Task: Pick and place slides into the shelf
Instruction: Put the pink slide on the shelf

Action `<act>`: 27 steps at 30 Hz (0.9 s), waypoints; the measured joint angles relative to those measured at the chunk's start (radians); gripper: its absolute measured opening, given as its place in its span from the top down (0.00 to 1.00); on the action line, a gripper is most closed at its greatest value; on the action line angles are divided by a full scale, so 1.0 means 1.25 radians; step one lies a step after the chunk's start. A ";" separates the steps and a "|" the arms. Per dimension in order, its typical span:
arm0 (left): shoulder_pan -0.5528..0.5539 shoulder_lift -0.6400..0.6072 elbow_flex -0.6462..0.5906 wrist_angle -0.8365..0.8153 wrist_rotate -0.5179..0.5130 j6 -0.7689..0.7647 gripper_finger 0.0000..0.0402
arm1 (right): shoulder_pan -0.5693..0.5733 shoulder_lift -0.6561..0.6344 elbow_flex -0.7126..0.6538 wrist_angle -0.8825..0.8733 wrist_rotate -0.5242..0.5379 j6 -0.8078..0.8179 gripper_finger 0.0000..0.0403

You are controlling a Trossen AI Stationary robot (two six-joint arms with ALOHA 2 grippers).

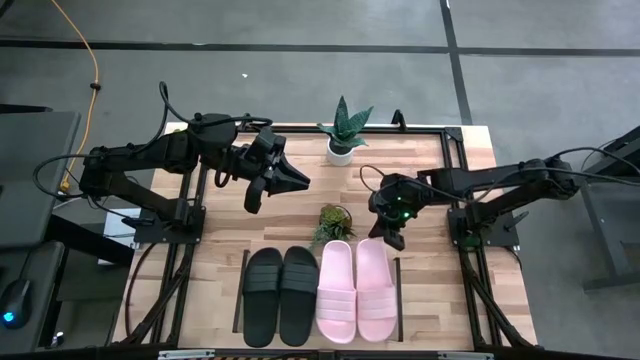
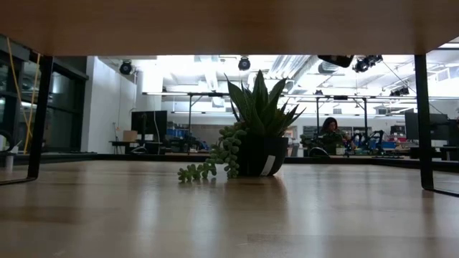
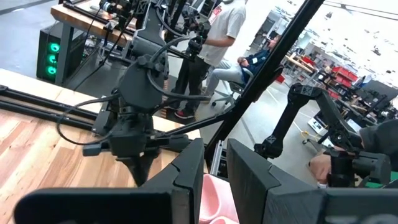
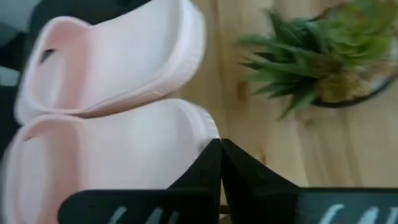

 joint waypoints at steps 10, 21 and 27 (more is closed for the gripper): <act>0.000 0.000 0.000 0.000 0.000 0.000 0.85 | 0.009 0.000 0.000 -0.010 -0.022 0.007 1.00; 0.000 0.000 0.000 0.000 0.000 0.000 0.85 | 0.020 0.000 0.000 -0.011 0.010 0.013 1.00; 0.000 0.000 0.000 0.000 0.000 -0.001 0.85 | 0.033 0.000 0.000 -0.010 0.004 0.007 1.00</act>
